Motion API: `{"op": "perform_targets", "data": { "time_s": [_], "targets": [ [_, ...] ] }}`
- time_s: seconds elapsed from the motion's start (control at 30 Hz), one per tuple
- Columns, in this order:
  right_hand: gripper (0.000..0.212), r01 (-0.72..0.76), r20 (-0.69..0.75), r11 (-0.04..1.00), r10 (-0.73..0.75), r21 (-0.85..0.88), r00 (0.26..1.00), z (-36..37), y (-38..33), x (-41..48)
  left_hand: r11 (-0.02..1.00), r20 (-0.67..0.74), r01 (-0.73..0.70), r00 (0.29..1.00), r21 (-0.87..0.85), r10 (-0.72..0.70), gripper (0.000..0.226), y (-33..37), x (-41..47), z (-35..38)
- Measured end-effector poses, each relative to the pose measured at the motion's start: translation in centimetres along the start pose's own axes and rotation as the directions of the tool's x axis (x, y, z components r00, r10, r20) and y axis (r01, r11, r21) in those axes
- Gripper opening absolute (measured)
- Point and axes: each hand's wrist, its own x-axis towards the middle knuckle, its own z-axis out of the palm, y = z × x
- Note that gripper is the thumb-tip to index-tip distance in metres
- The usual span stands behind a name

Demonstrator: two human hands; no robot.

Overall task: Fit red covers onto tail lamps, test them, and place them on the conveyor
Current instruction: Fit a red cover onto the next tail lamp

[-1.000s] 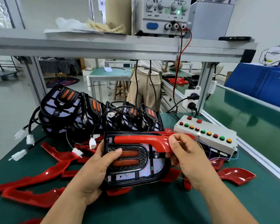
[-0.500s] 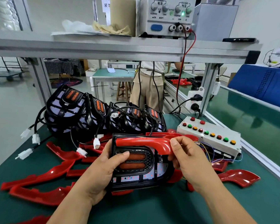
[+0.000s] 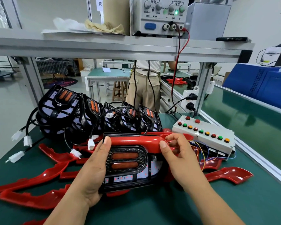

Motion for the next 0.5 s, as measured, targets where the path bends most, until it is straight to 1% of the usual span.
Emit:
{"op": "perform_targets", "data": {
  "time_s": [0.03,0.07,0.13,0.17,0.27,0.4,0.5],
  "targets": [
    [0.010,-0.039,0.013,0.995,0.038,0.089,0.999,0.18,-0.03,-0.11,1.000,-0.006,-0.003,1.000,-0.006,0.003,0.081,-0.02,-0.01,-0.01],
    [0.012,-0.084,0.034,0.972,0.079,0.218,0.996,0.36,-0.16,-0.22,1.000,-0.008,-0.003,1.000,-0.014,0.003,0.082,-0.04,0.00,-0.04],
    [0.017,-0.173,0.106,0.865,0.139,0.470,0.985,0.60,-0.39,-0.29,1.000,-0.004,0.000,1.000,-0.029,0.000,0.081,-0.06,-0.04,0.02],
    [0.018,-0.188,0.127,0.816,0.142,0.546,0.982,0.64,-0.47,-0.28,1.000,-0.001,0.004,1.000,-0.029,-0.004,0.080,-0.08,-0.05,0.06],
    [0.010,-0.192,0.135,0.751,0.137,0.631,0.981,0.75,-0.77,-0.31,1.000,0.006,0.007,1.000,-0.017,-0.007,0.077,-0.25,-0.09,0.22],
    [0.009,-0.172,0.104,0.741,0.138,0.649,0.985,0.71,-0.93,-0.47,1.000,0.001,-0.018,1.000,-0.023,0.018,0.082,-0.38,-0.10,0.47],
    [0.009,-0.171,0.094,0.736,0.145,0.655,0.985,0.77,-0.84,-0.44,0.998,-0.002,-0.061,0.998,-0.035,0.061,0.079,-0.39,-0.16,0.67]
  ]
}}
